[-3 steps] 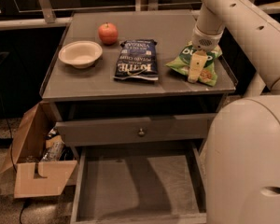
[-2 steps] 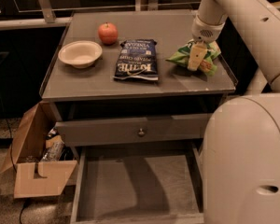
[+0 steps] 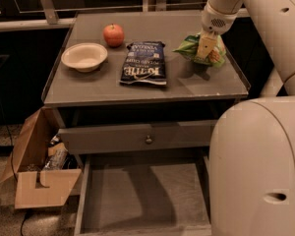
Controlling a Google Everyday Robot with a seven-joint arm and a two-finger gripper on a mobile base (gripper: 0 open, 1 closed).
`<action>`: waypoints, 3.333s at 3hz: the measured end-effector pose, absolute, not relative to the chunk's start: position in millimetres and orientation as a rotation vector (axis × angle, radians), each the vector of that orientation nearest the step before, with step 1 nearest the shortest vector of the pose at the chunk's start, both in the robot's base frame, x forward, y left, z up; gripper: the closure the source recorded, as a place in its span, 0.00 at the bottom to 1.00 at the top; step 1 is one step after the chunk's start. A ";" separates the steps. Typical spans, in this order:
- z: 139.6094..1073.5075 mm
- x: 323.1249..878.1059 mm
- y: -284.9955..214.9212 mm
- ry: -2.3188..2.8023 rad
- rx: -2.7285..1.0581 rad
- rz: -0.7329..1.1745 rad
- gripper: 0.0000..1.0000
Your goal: Place green rice chip bag into middle drawer
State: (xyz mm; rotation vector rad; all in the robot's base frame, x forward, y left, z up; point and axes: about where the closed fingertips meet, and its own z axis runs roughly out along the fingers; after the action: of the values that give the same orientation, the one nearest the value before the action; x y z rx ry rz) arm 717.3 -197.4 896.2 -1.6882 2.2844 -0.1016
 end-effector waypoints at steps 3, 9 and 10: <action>946.1 663.8 -224.1 2.237 -1.605 -0.099 1.00; 935.6 491.5 -254.5 2.394 -1.553 0.088 1.00; 915.0 462.5 -238.1 2.420 -1.594 0.173 1.00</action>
Offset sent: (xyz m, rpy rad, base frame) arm -0.0797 -0.0341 0.0601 0.0429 -0.0261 -0.0234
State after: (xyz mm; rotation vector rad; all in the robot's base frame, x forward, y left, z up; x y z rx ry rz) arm 462.5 -238.1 915.0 -1.5941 2.4198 0.1726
